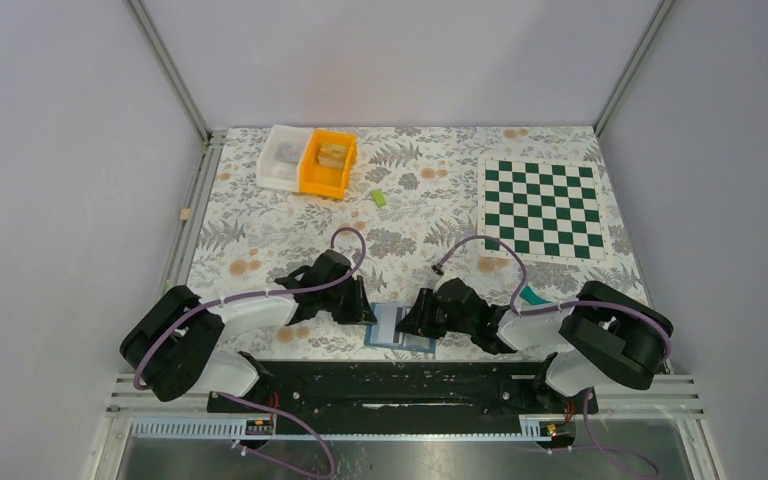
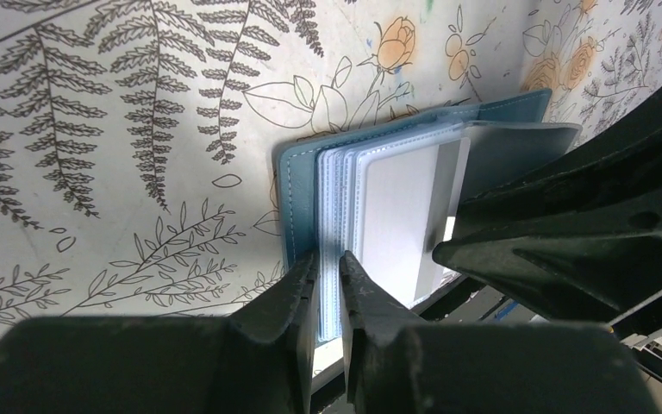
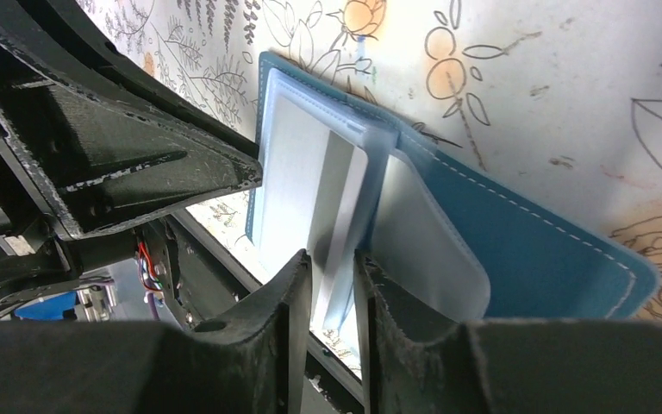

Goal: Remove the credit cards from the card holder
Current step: Remove the credit card from the card holder.

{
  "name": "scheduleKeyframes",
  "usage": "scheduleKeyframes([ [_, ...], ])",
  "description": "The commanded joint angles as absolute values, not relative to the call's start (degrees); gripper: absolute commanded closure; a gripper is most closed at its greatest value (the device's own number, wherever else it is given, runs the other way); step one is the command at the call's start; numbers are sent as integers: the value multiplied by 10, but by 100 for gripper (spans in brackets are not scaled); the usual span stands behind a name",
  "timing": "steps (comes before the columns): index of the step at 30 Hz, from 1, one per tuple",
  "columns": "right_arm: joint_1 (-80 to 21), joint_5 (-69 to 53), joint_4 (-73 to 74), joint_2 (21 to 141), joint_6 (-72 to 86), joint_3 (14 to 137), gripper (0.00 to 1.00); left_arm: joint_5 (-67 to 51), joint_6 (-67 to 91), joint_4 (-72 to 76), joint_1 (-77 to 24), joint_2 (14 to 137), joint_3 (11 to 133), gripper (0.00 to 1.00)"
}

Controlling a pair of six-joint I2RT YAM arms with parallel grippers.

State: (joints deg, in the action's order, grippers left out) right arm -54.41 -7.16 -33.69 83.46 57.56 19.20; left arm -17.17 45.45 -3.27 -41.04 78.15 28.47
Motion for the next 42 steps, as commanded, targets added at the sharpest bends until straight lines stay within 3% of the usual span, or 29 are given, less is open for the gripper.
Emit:
scheduleKeyframes([
  [1,-536,-89,-416,854,583,177,72,-173,450,-16,-412,802,268,86],
  [7,-524,-103,-454,844,579,158,100,-159,454,-24,-413,806,267,85],
  [14,-512,-136,-492,830,574,141,100,-152,459,-28,-413,814,263,85],
  [18,-512,-138,-493,836,588,146,78,-153,463,-27,-412,809,258,85],
  [20,-512,-136,-488,835,593,146,73,-154,466,-27,-413,801,255,85],
  [34,-513,-60,-289,711,586,160,70,-161,492,-34,-420,774,252,85],
  [42,-513,-65,-289,700,576,171,65,-146,498,-93,-420,696,288,82],
])
